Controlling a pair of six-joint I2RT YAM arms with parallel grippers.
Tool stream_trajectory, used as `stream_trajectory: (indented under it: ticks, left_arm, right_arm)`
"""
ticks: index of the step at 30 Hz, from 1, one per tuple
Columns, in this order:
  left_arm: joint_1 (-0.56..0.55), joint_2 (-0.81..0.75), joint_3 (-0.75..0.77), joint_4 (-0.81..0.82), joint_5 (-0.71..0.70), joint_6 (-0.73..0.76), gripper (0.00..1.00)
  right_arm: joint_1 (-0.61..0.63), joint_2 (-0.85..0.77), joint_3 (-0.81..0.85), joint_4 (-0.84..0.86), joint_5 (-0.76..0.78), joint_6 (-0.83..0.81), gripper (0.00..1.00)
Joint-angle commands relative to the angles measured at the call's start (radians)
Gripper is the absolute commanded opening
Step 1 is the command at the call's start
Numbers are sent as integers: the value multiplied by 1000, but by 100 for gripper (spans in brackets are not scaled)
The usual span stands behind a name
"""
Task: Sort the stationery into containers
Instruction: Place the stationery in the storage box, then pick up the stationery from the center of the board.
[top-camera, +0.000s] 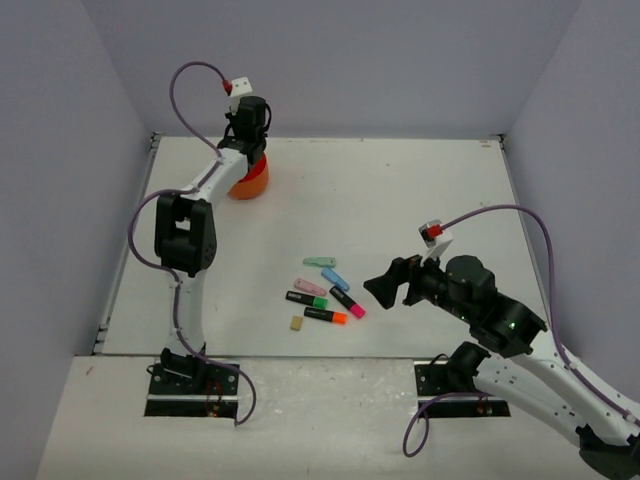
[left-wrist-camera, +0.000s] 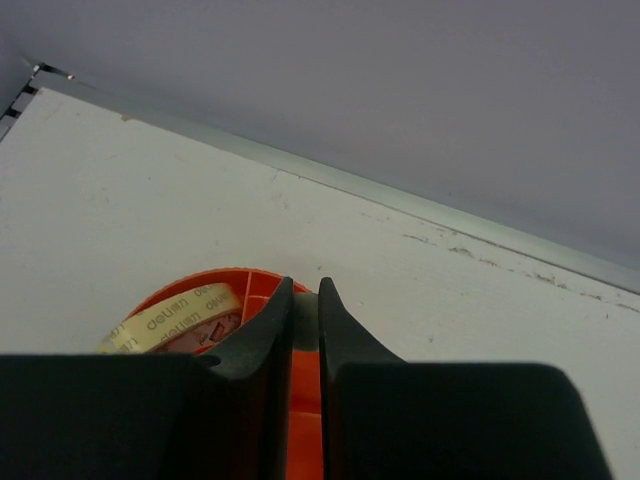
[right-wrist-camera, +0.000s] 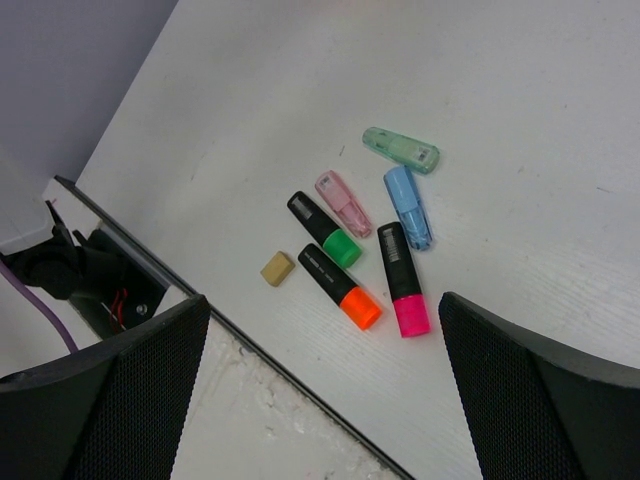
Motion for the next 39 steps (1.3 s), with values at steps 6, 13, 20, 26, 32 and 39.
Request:
stream_trajectory:
  ticks: [6, 13, 20, 26, 32, 39]
  left_arm:
    - [-5, -9, -72, 63, 23, -49, 0]
    - [-5, -59, -124, 86, 34, -57, 35]
    - [-14, -223, -138, 62, 72, -70, 50]
    - [-73, -557, -246, -8, 102, -81, 95]
    - [-100, -1029, -670, -42, 190, -213, 100]
    - [-102, -1411, -920, -198, 210, -172, 100]
  right_arm:
    - [2, 12, 8, -8, -10, -10, 99]
    - [2, 4, 12, -8, -11, -18, 99]
    - [2, 89, 0, 58, -13, -14, 99]
    - [48, 438, 95, 122, -25, 76, 99]
    - [279, 819, 352, 19, 300, 304, 99]
    - [415, 1027, 407, 104, 391, 477, 85]
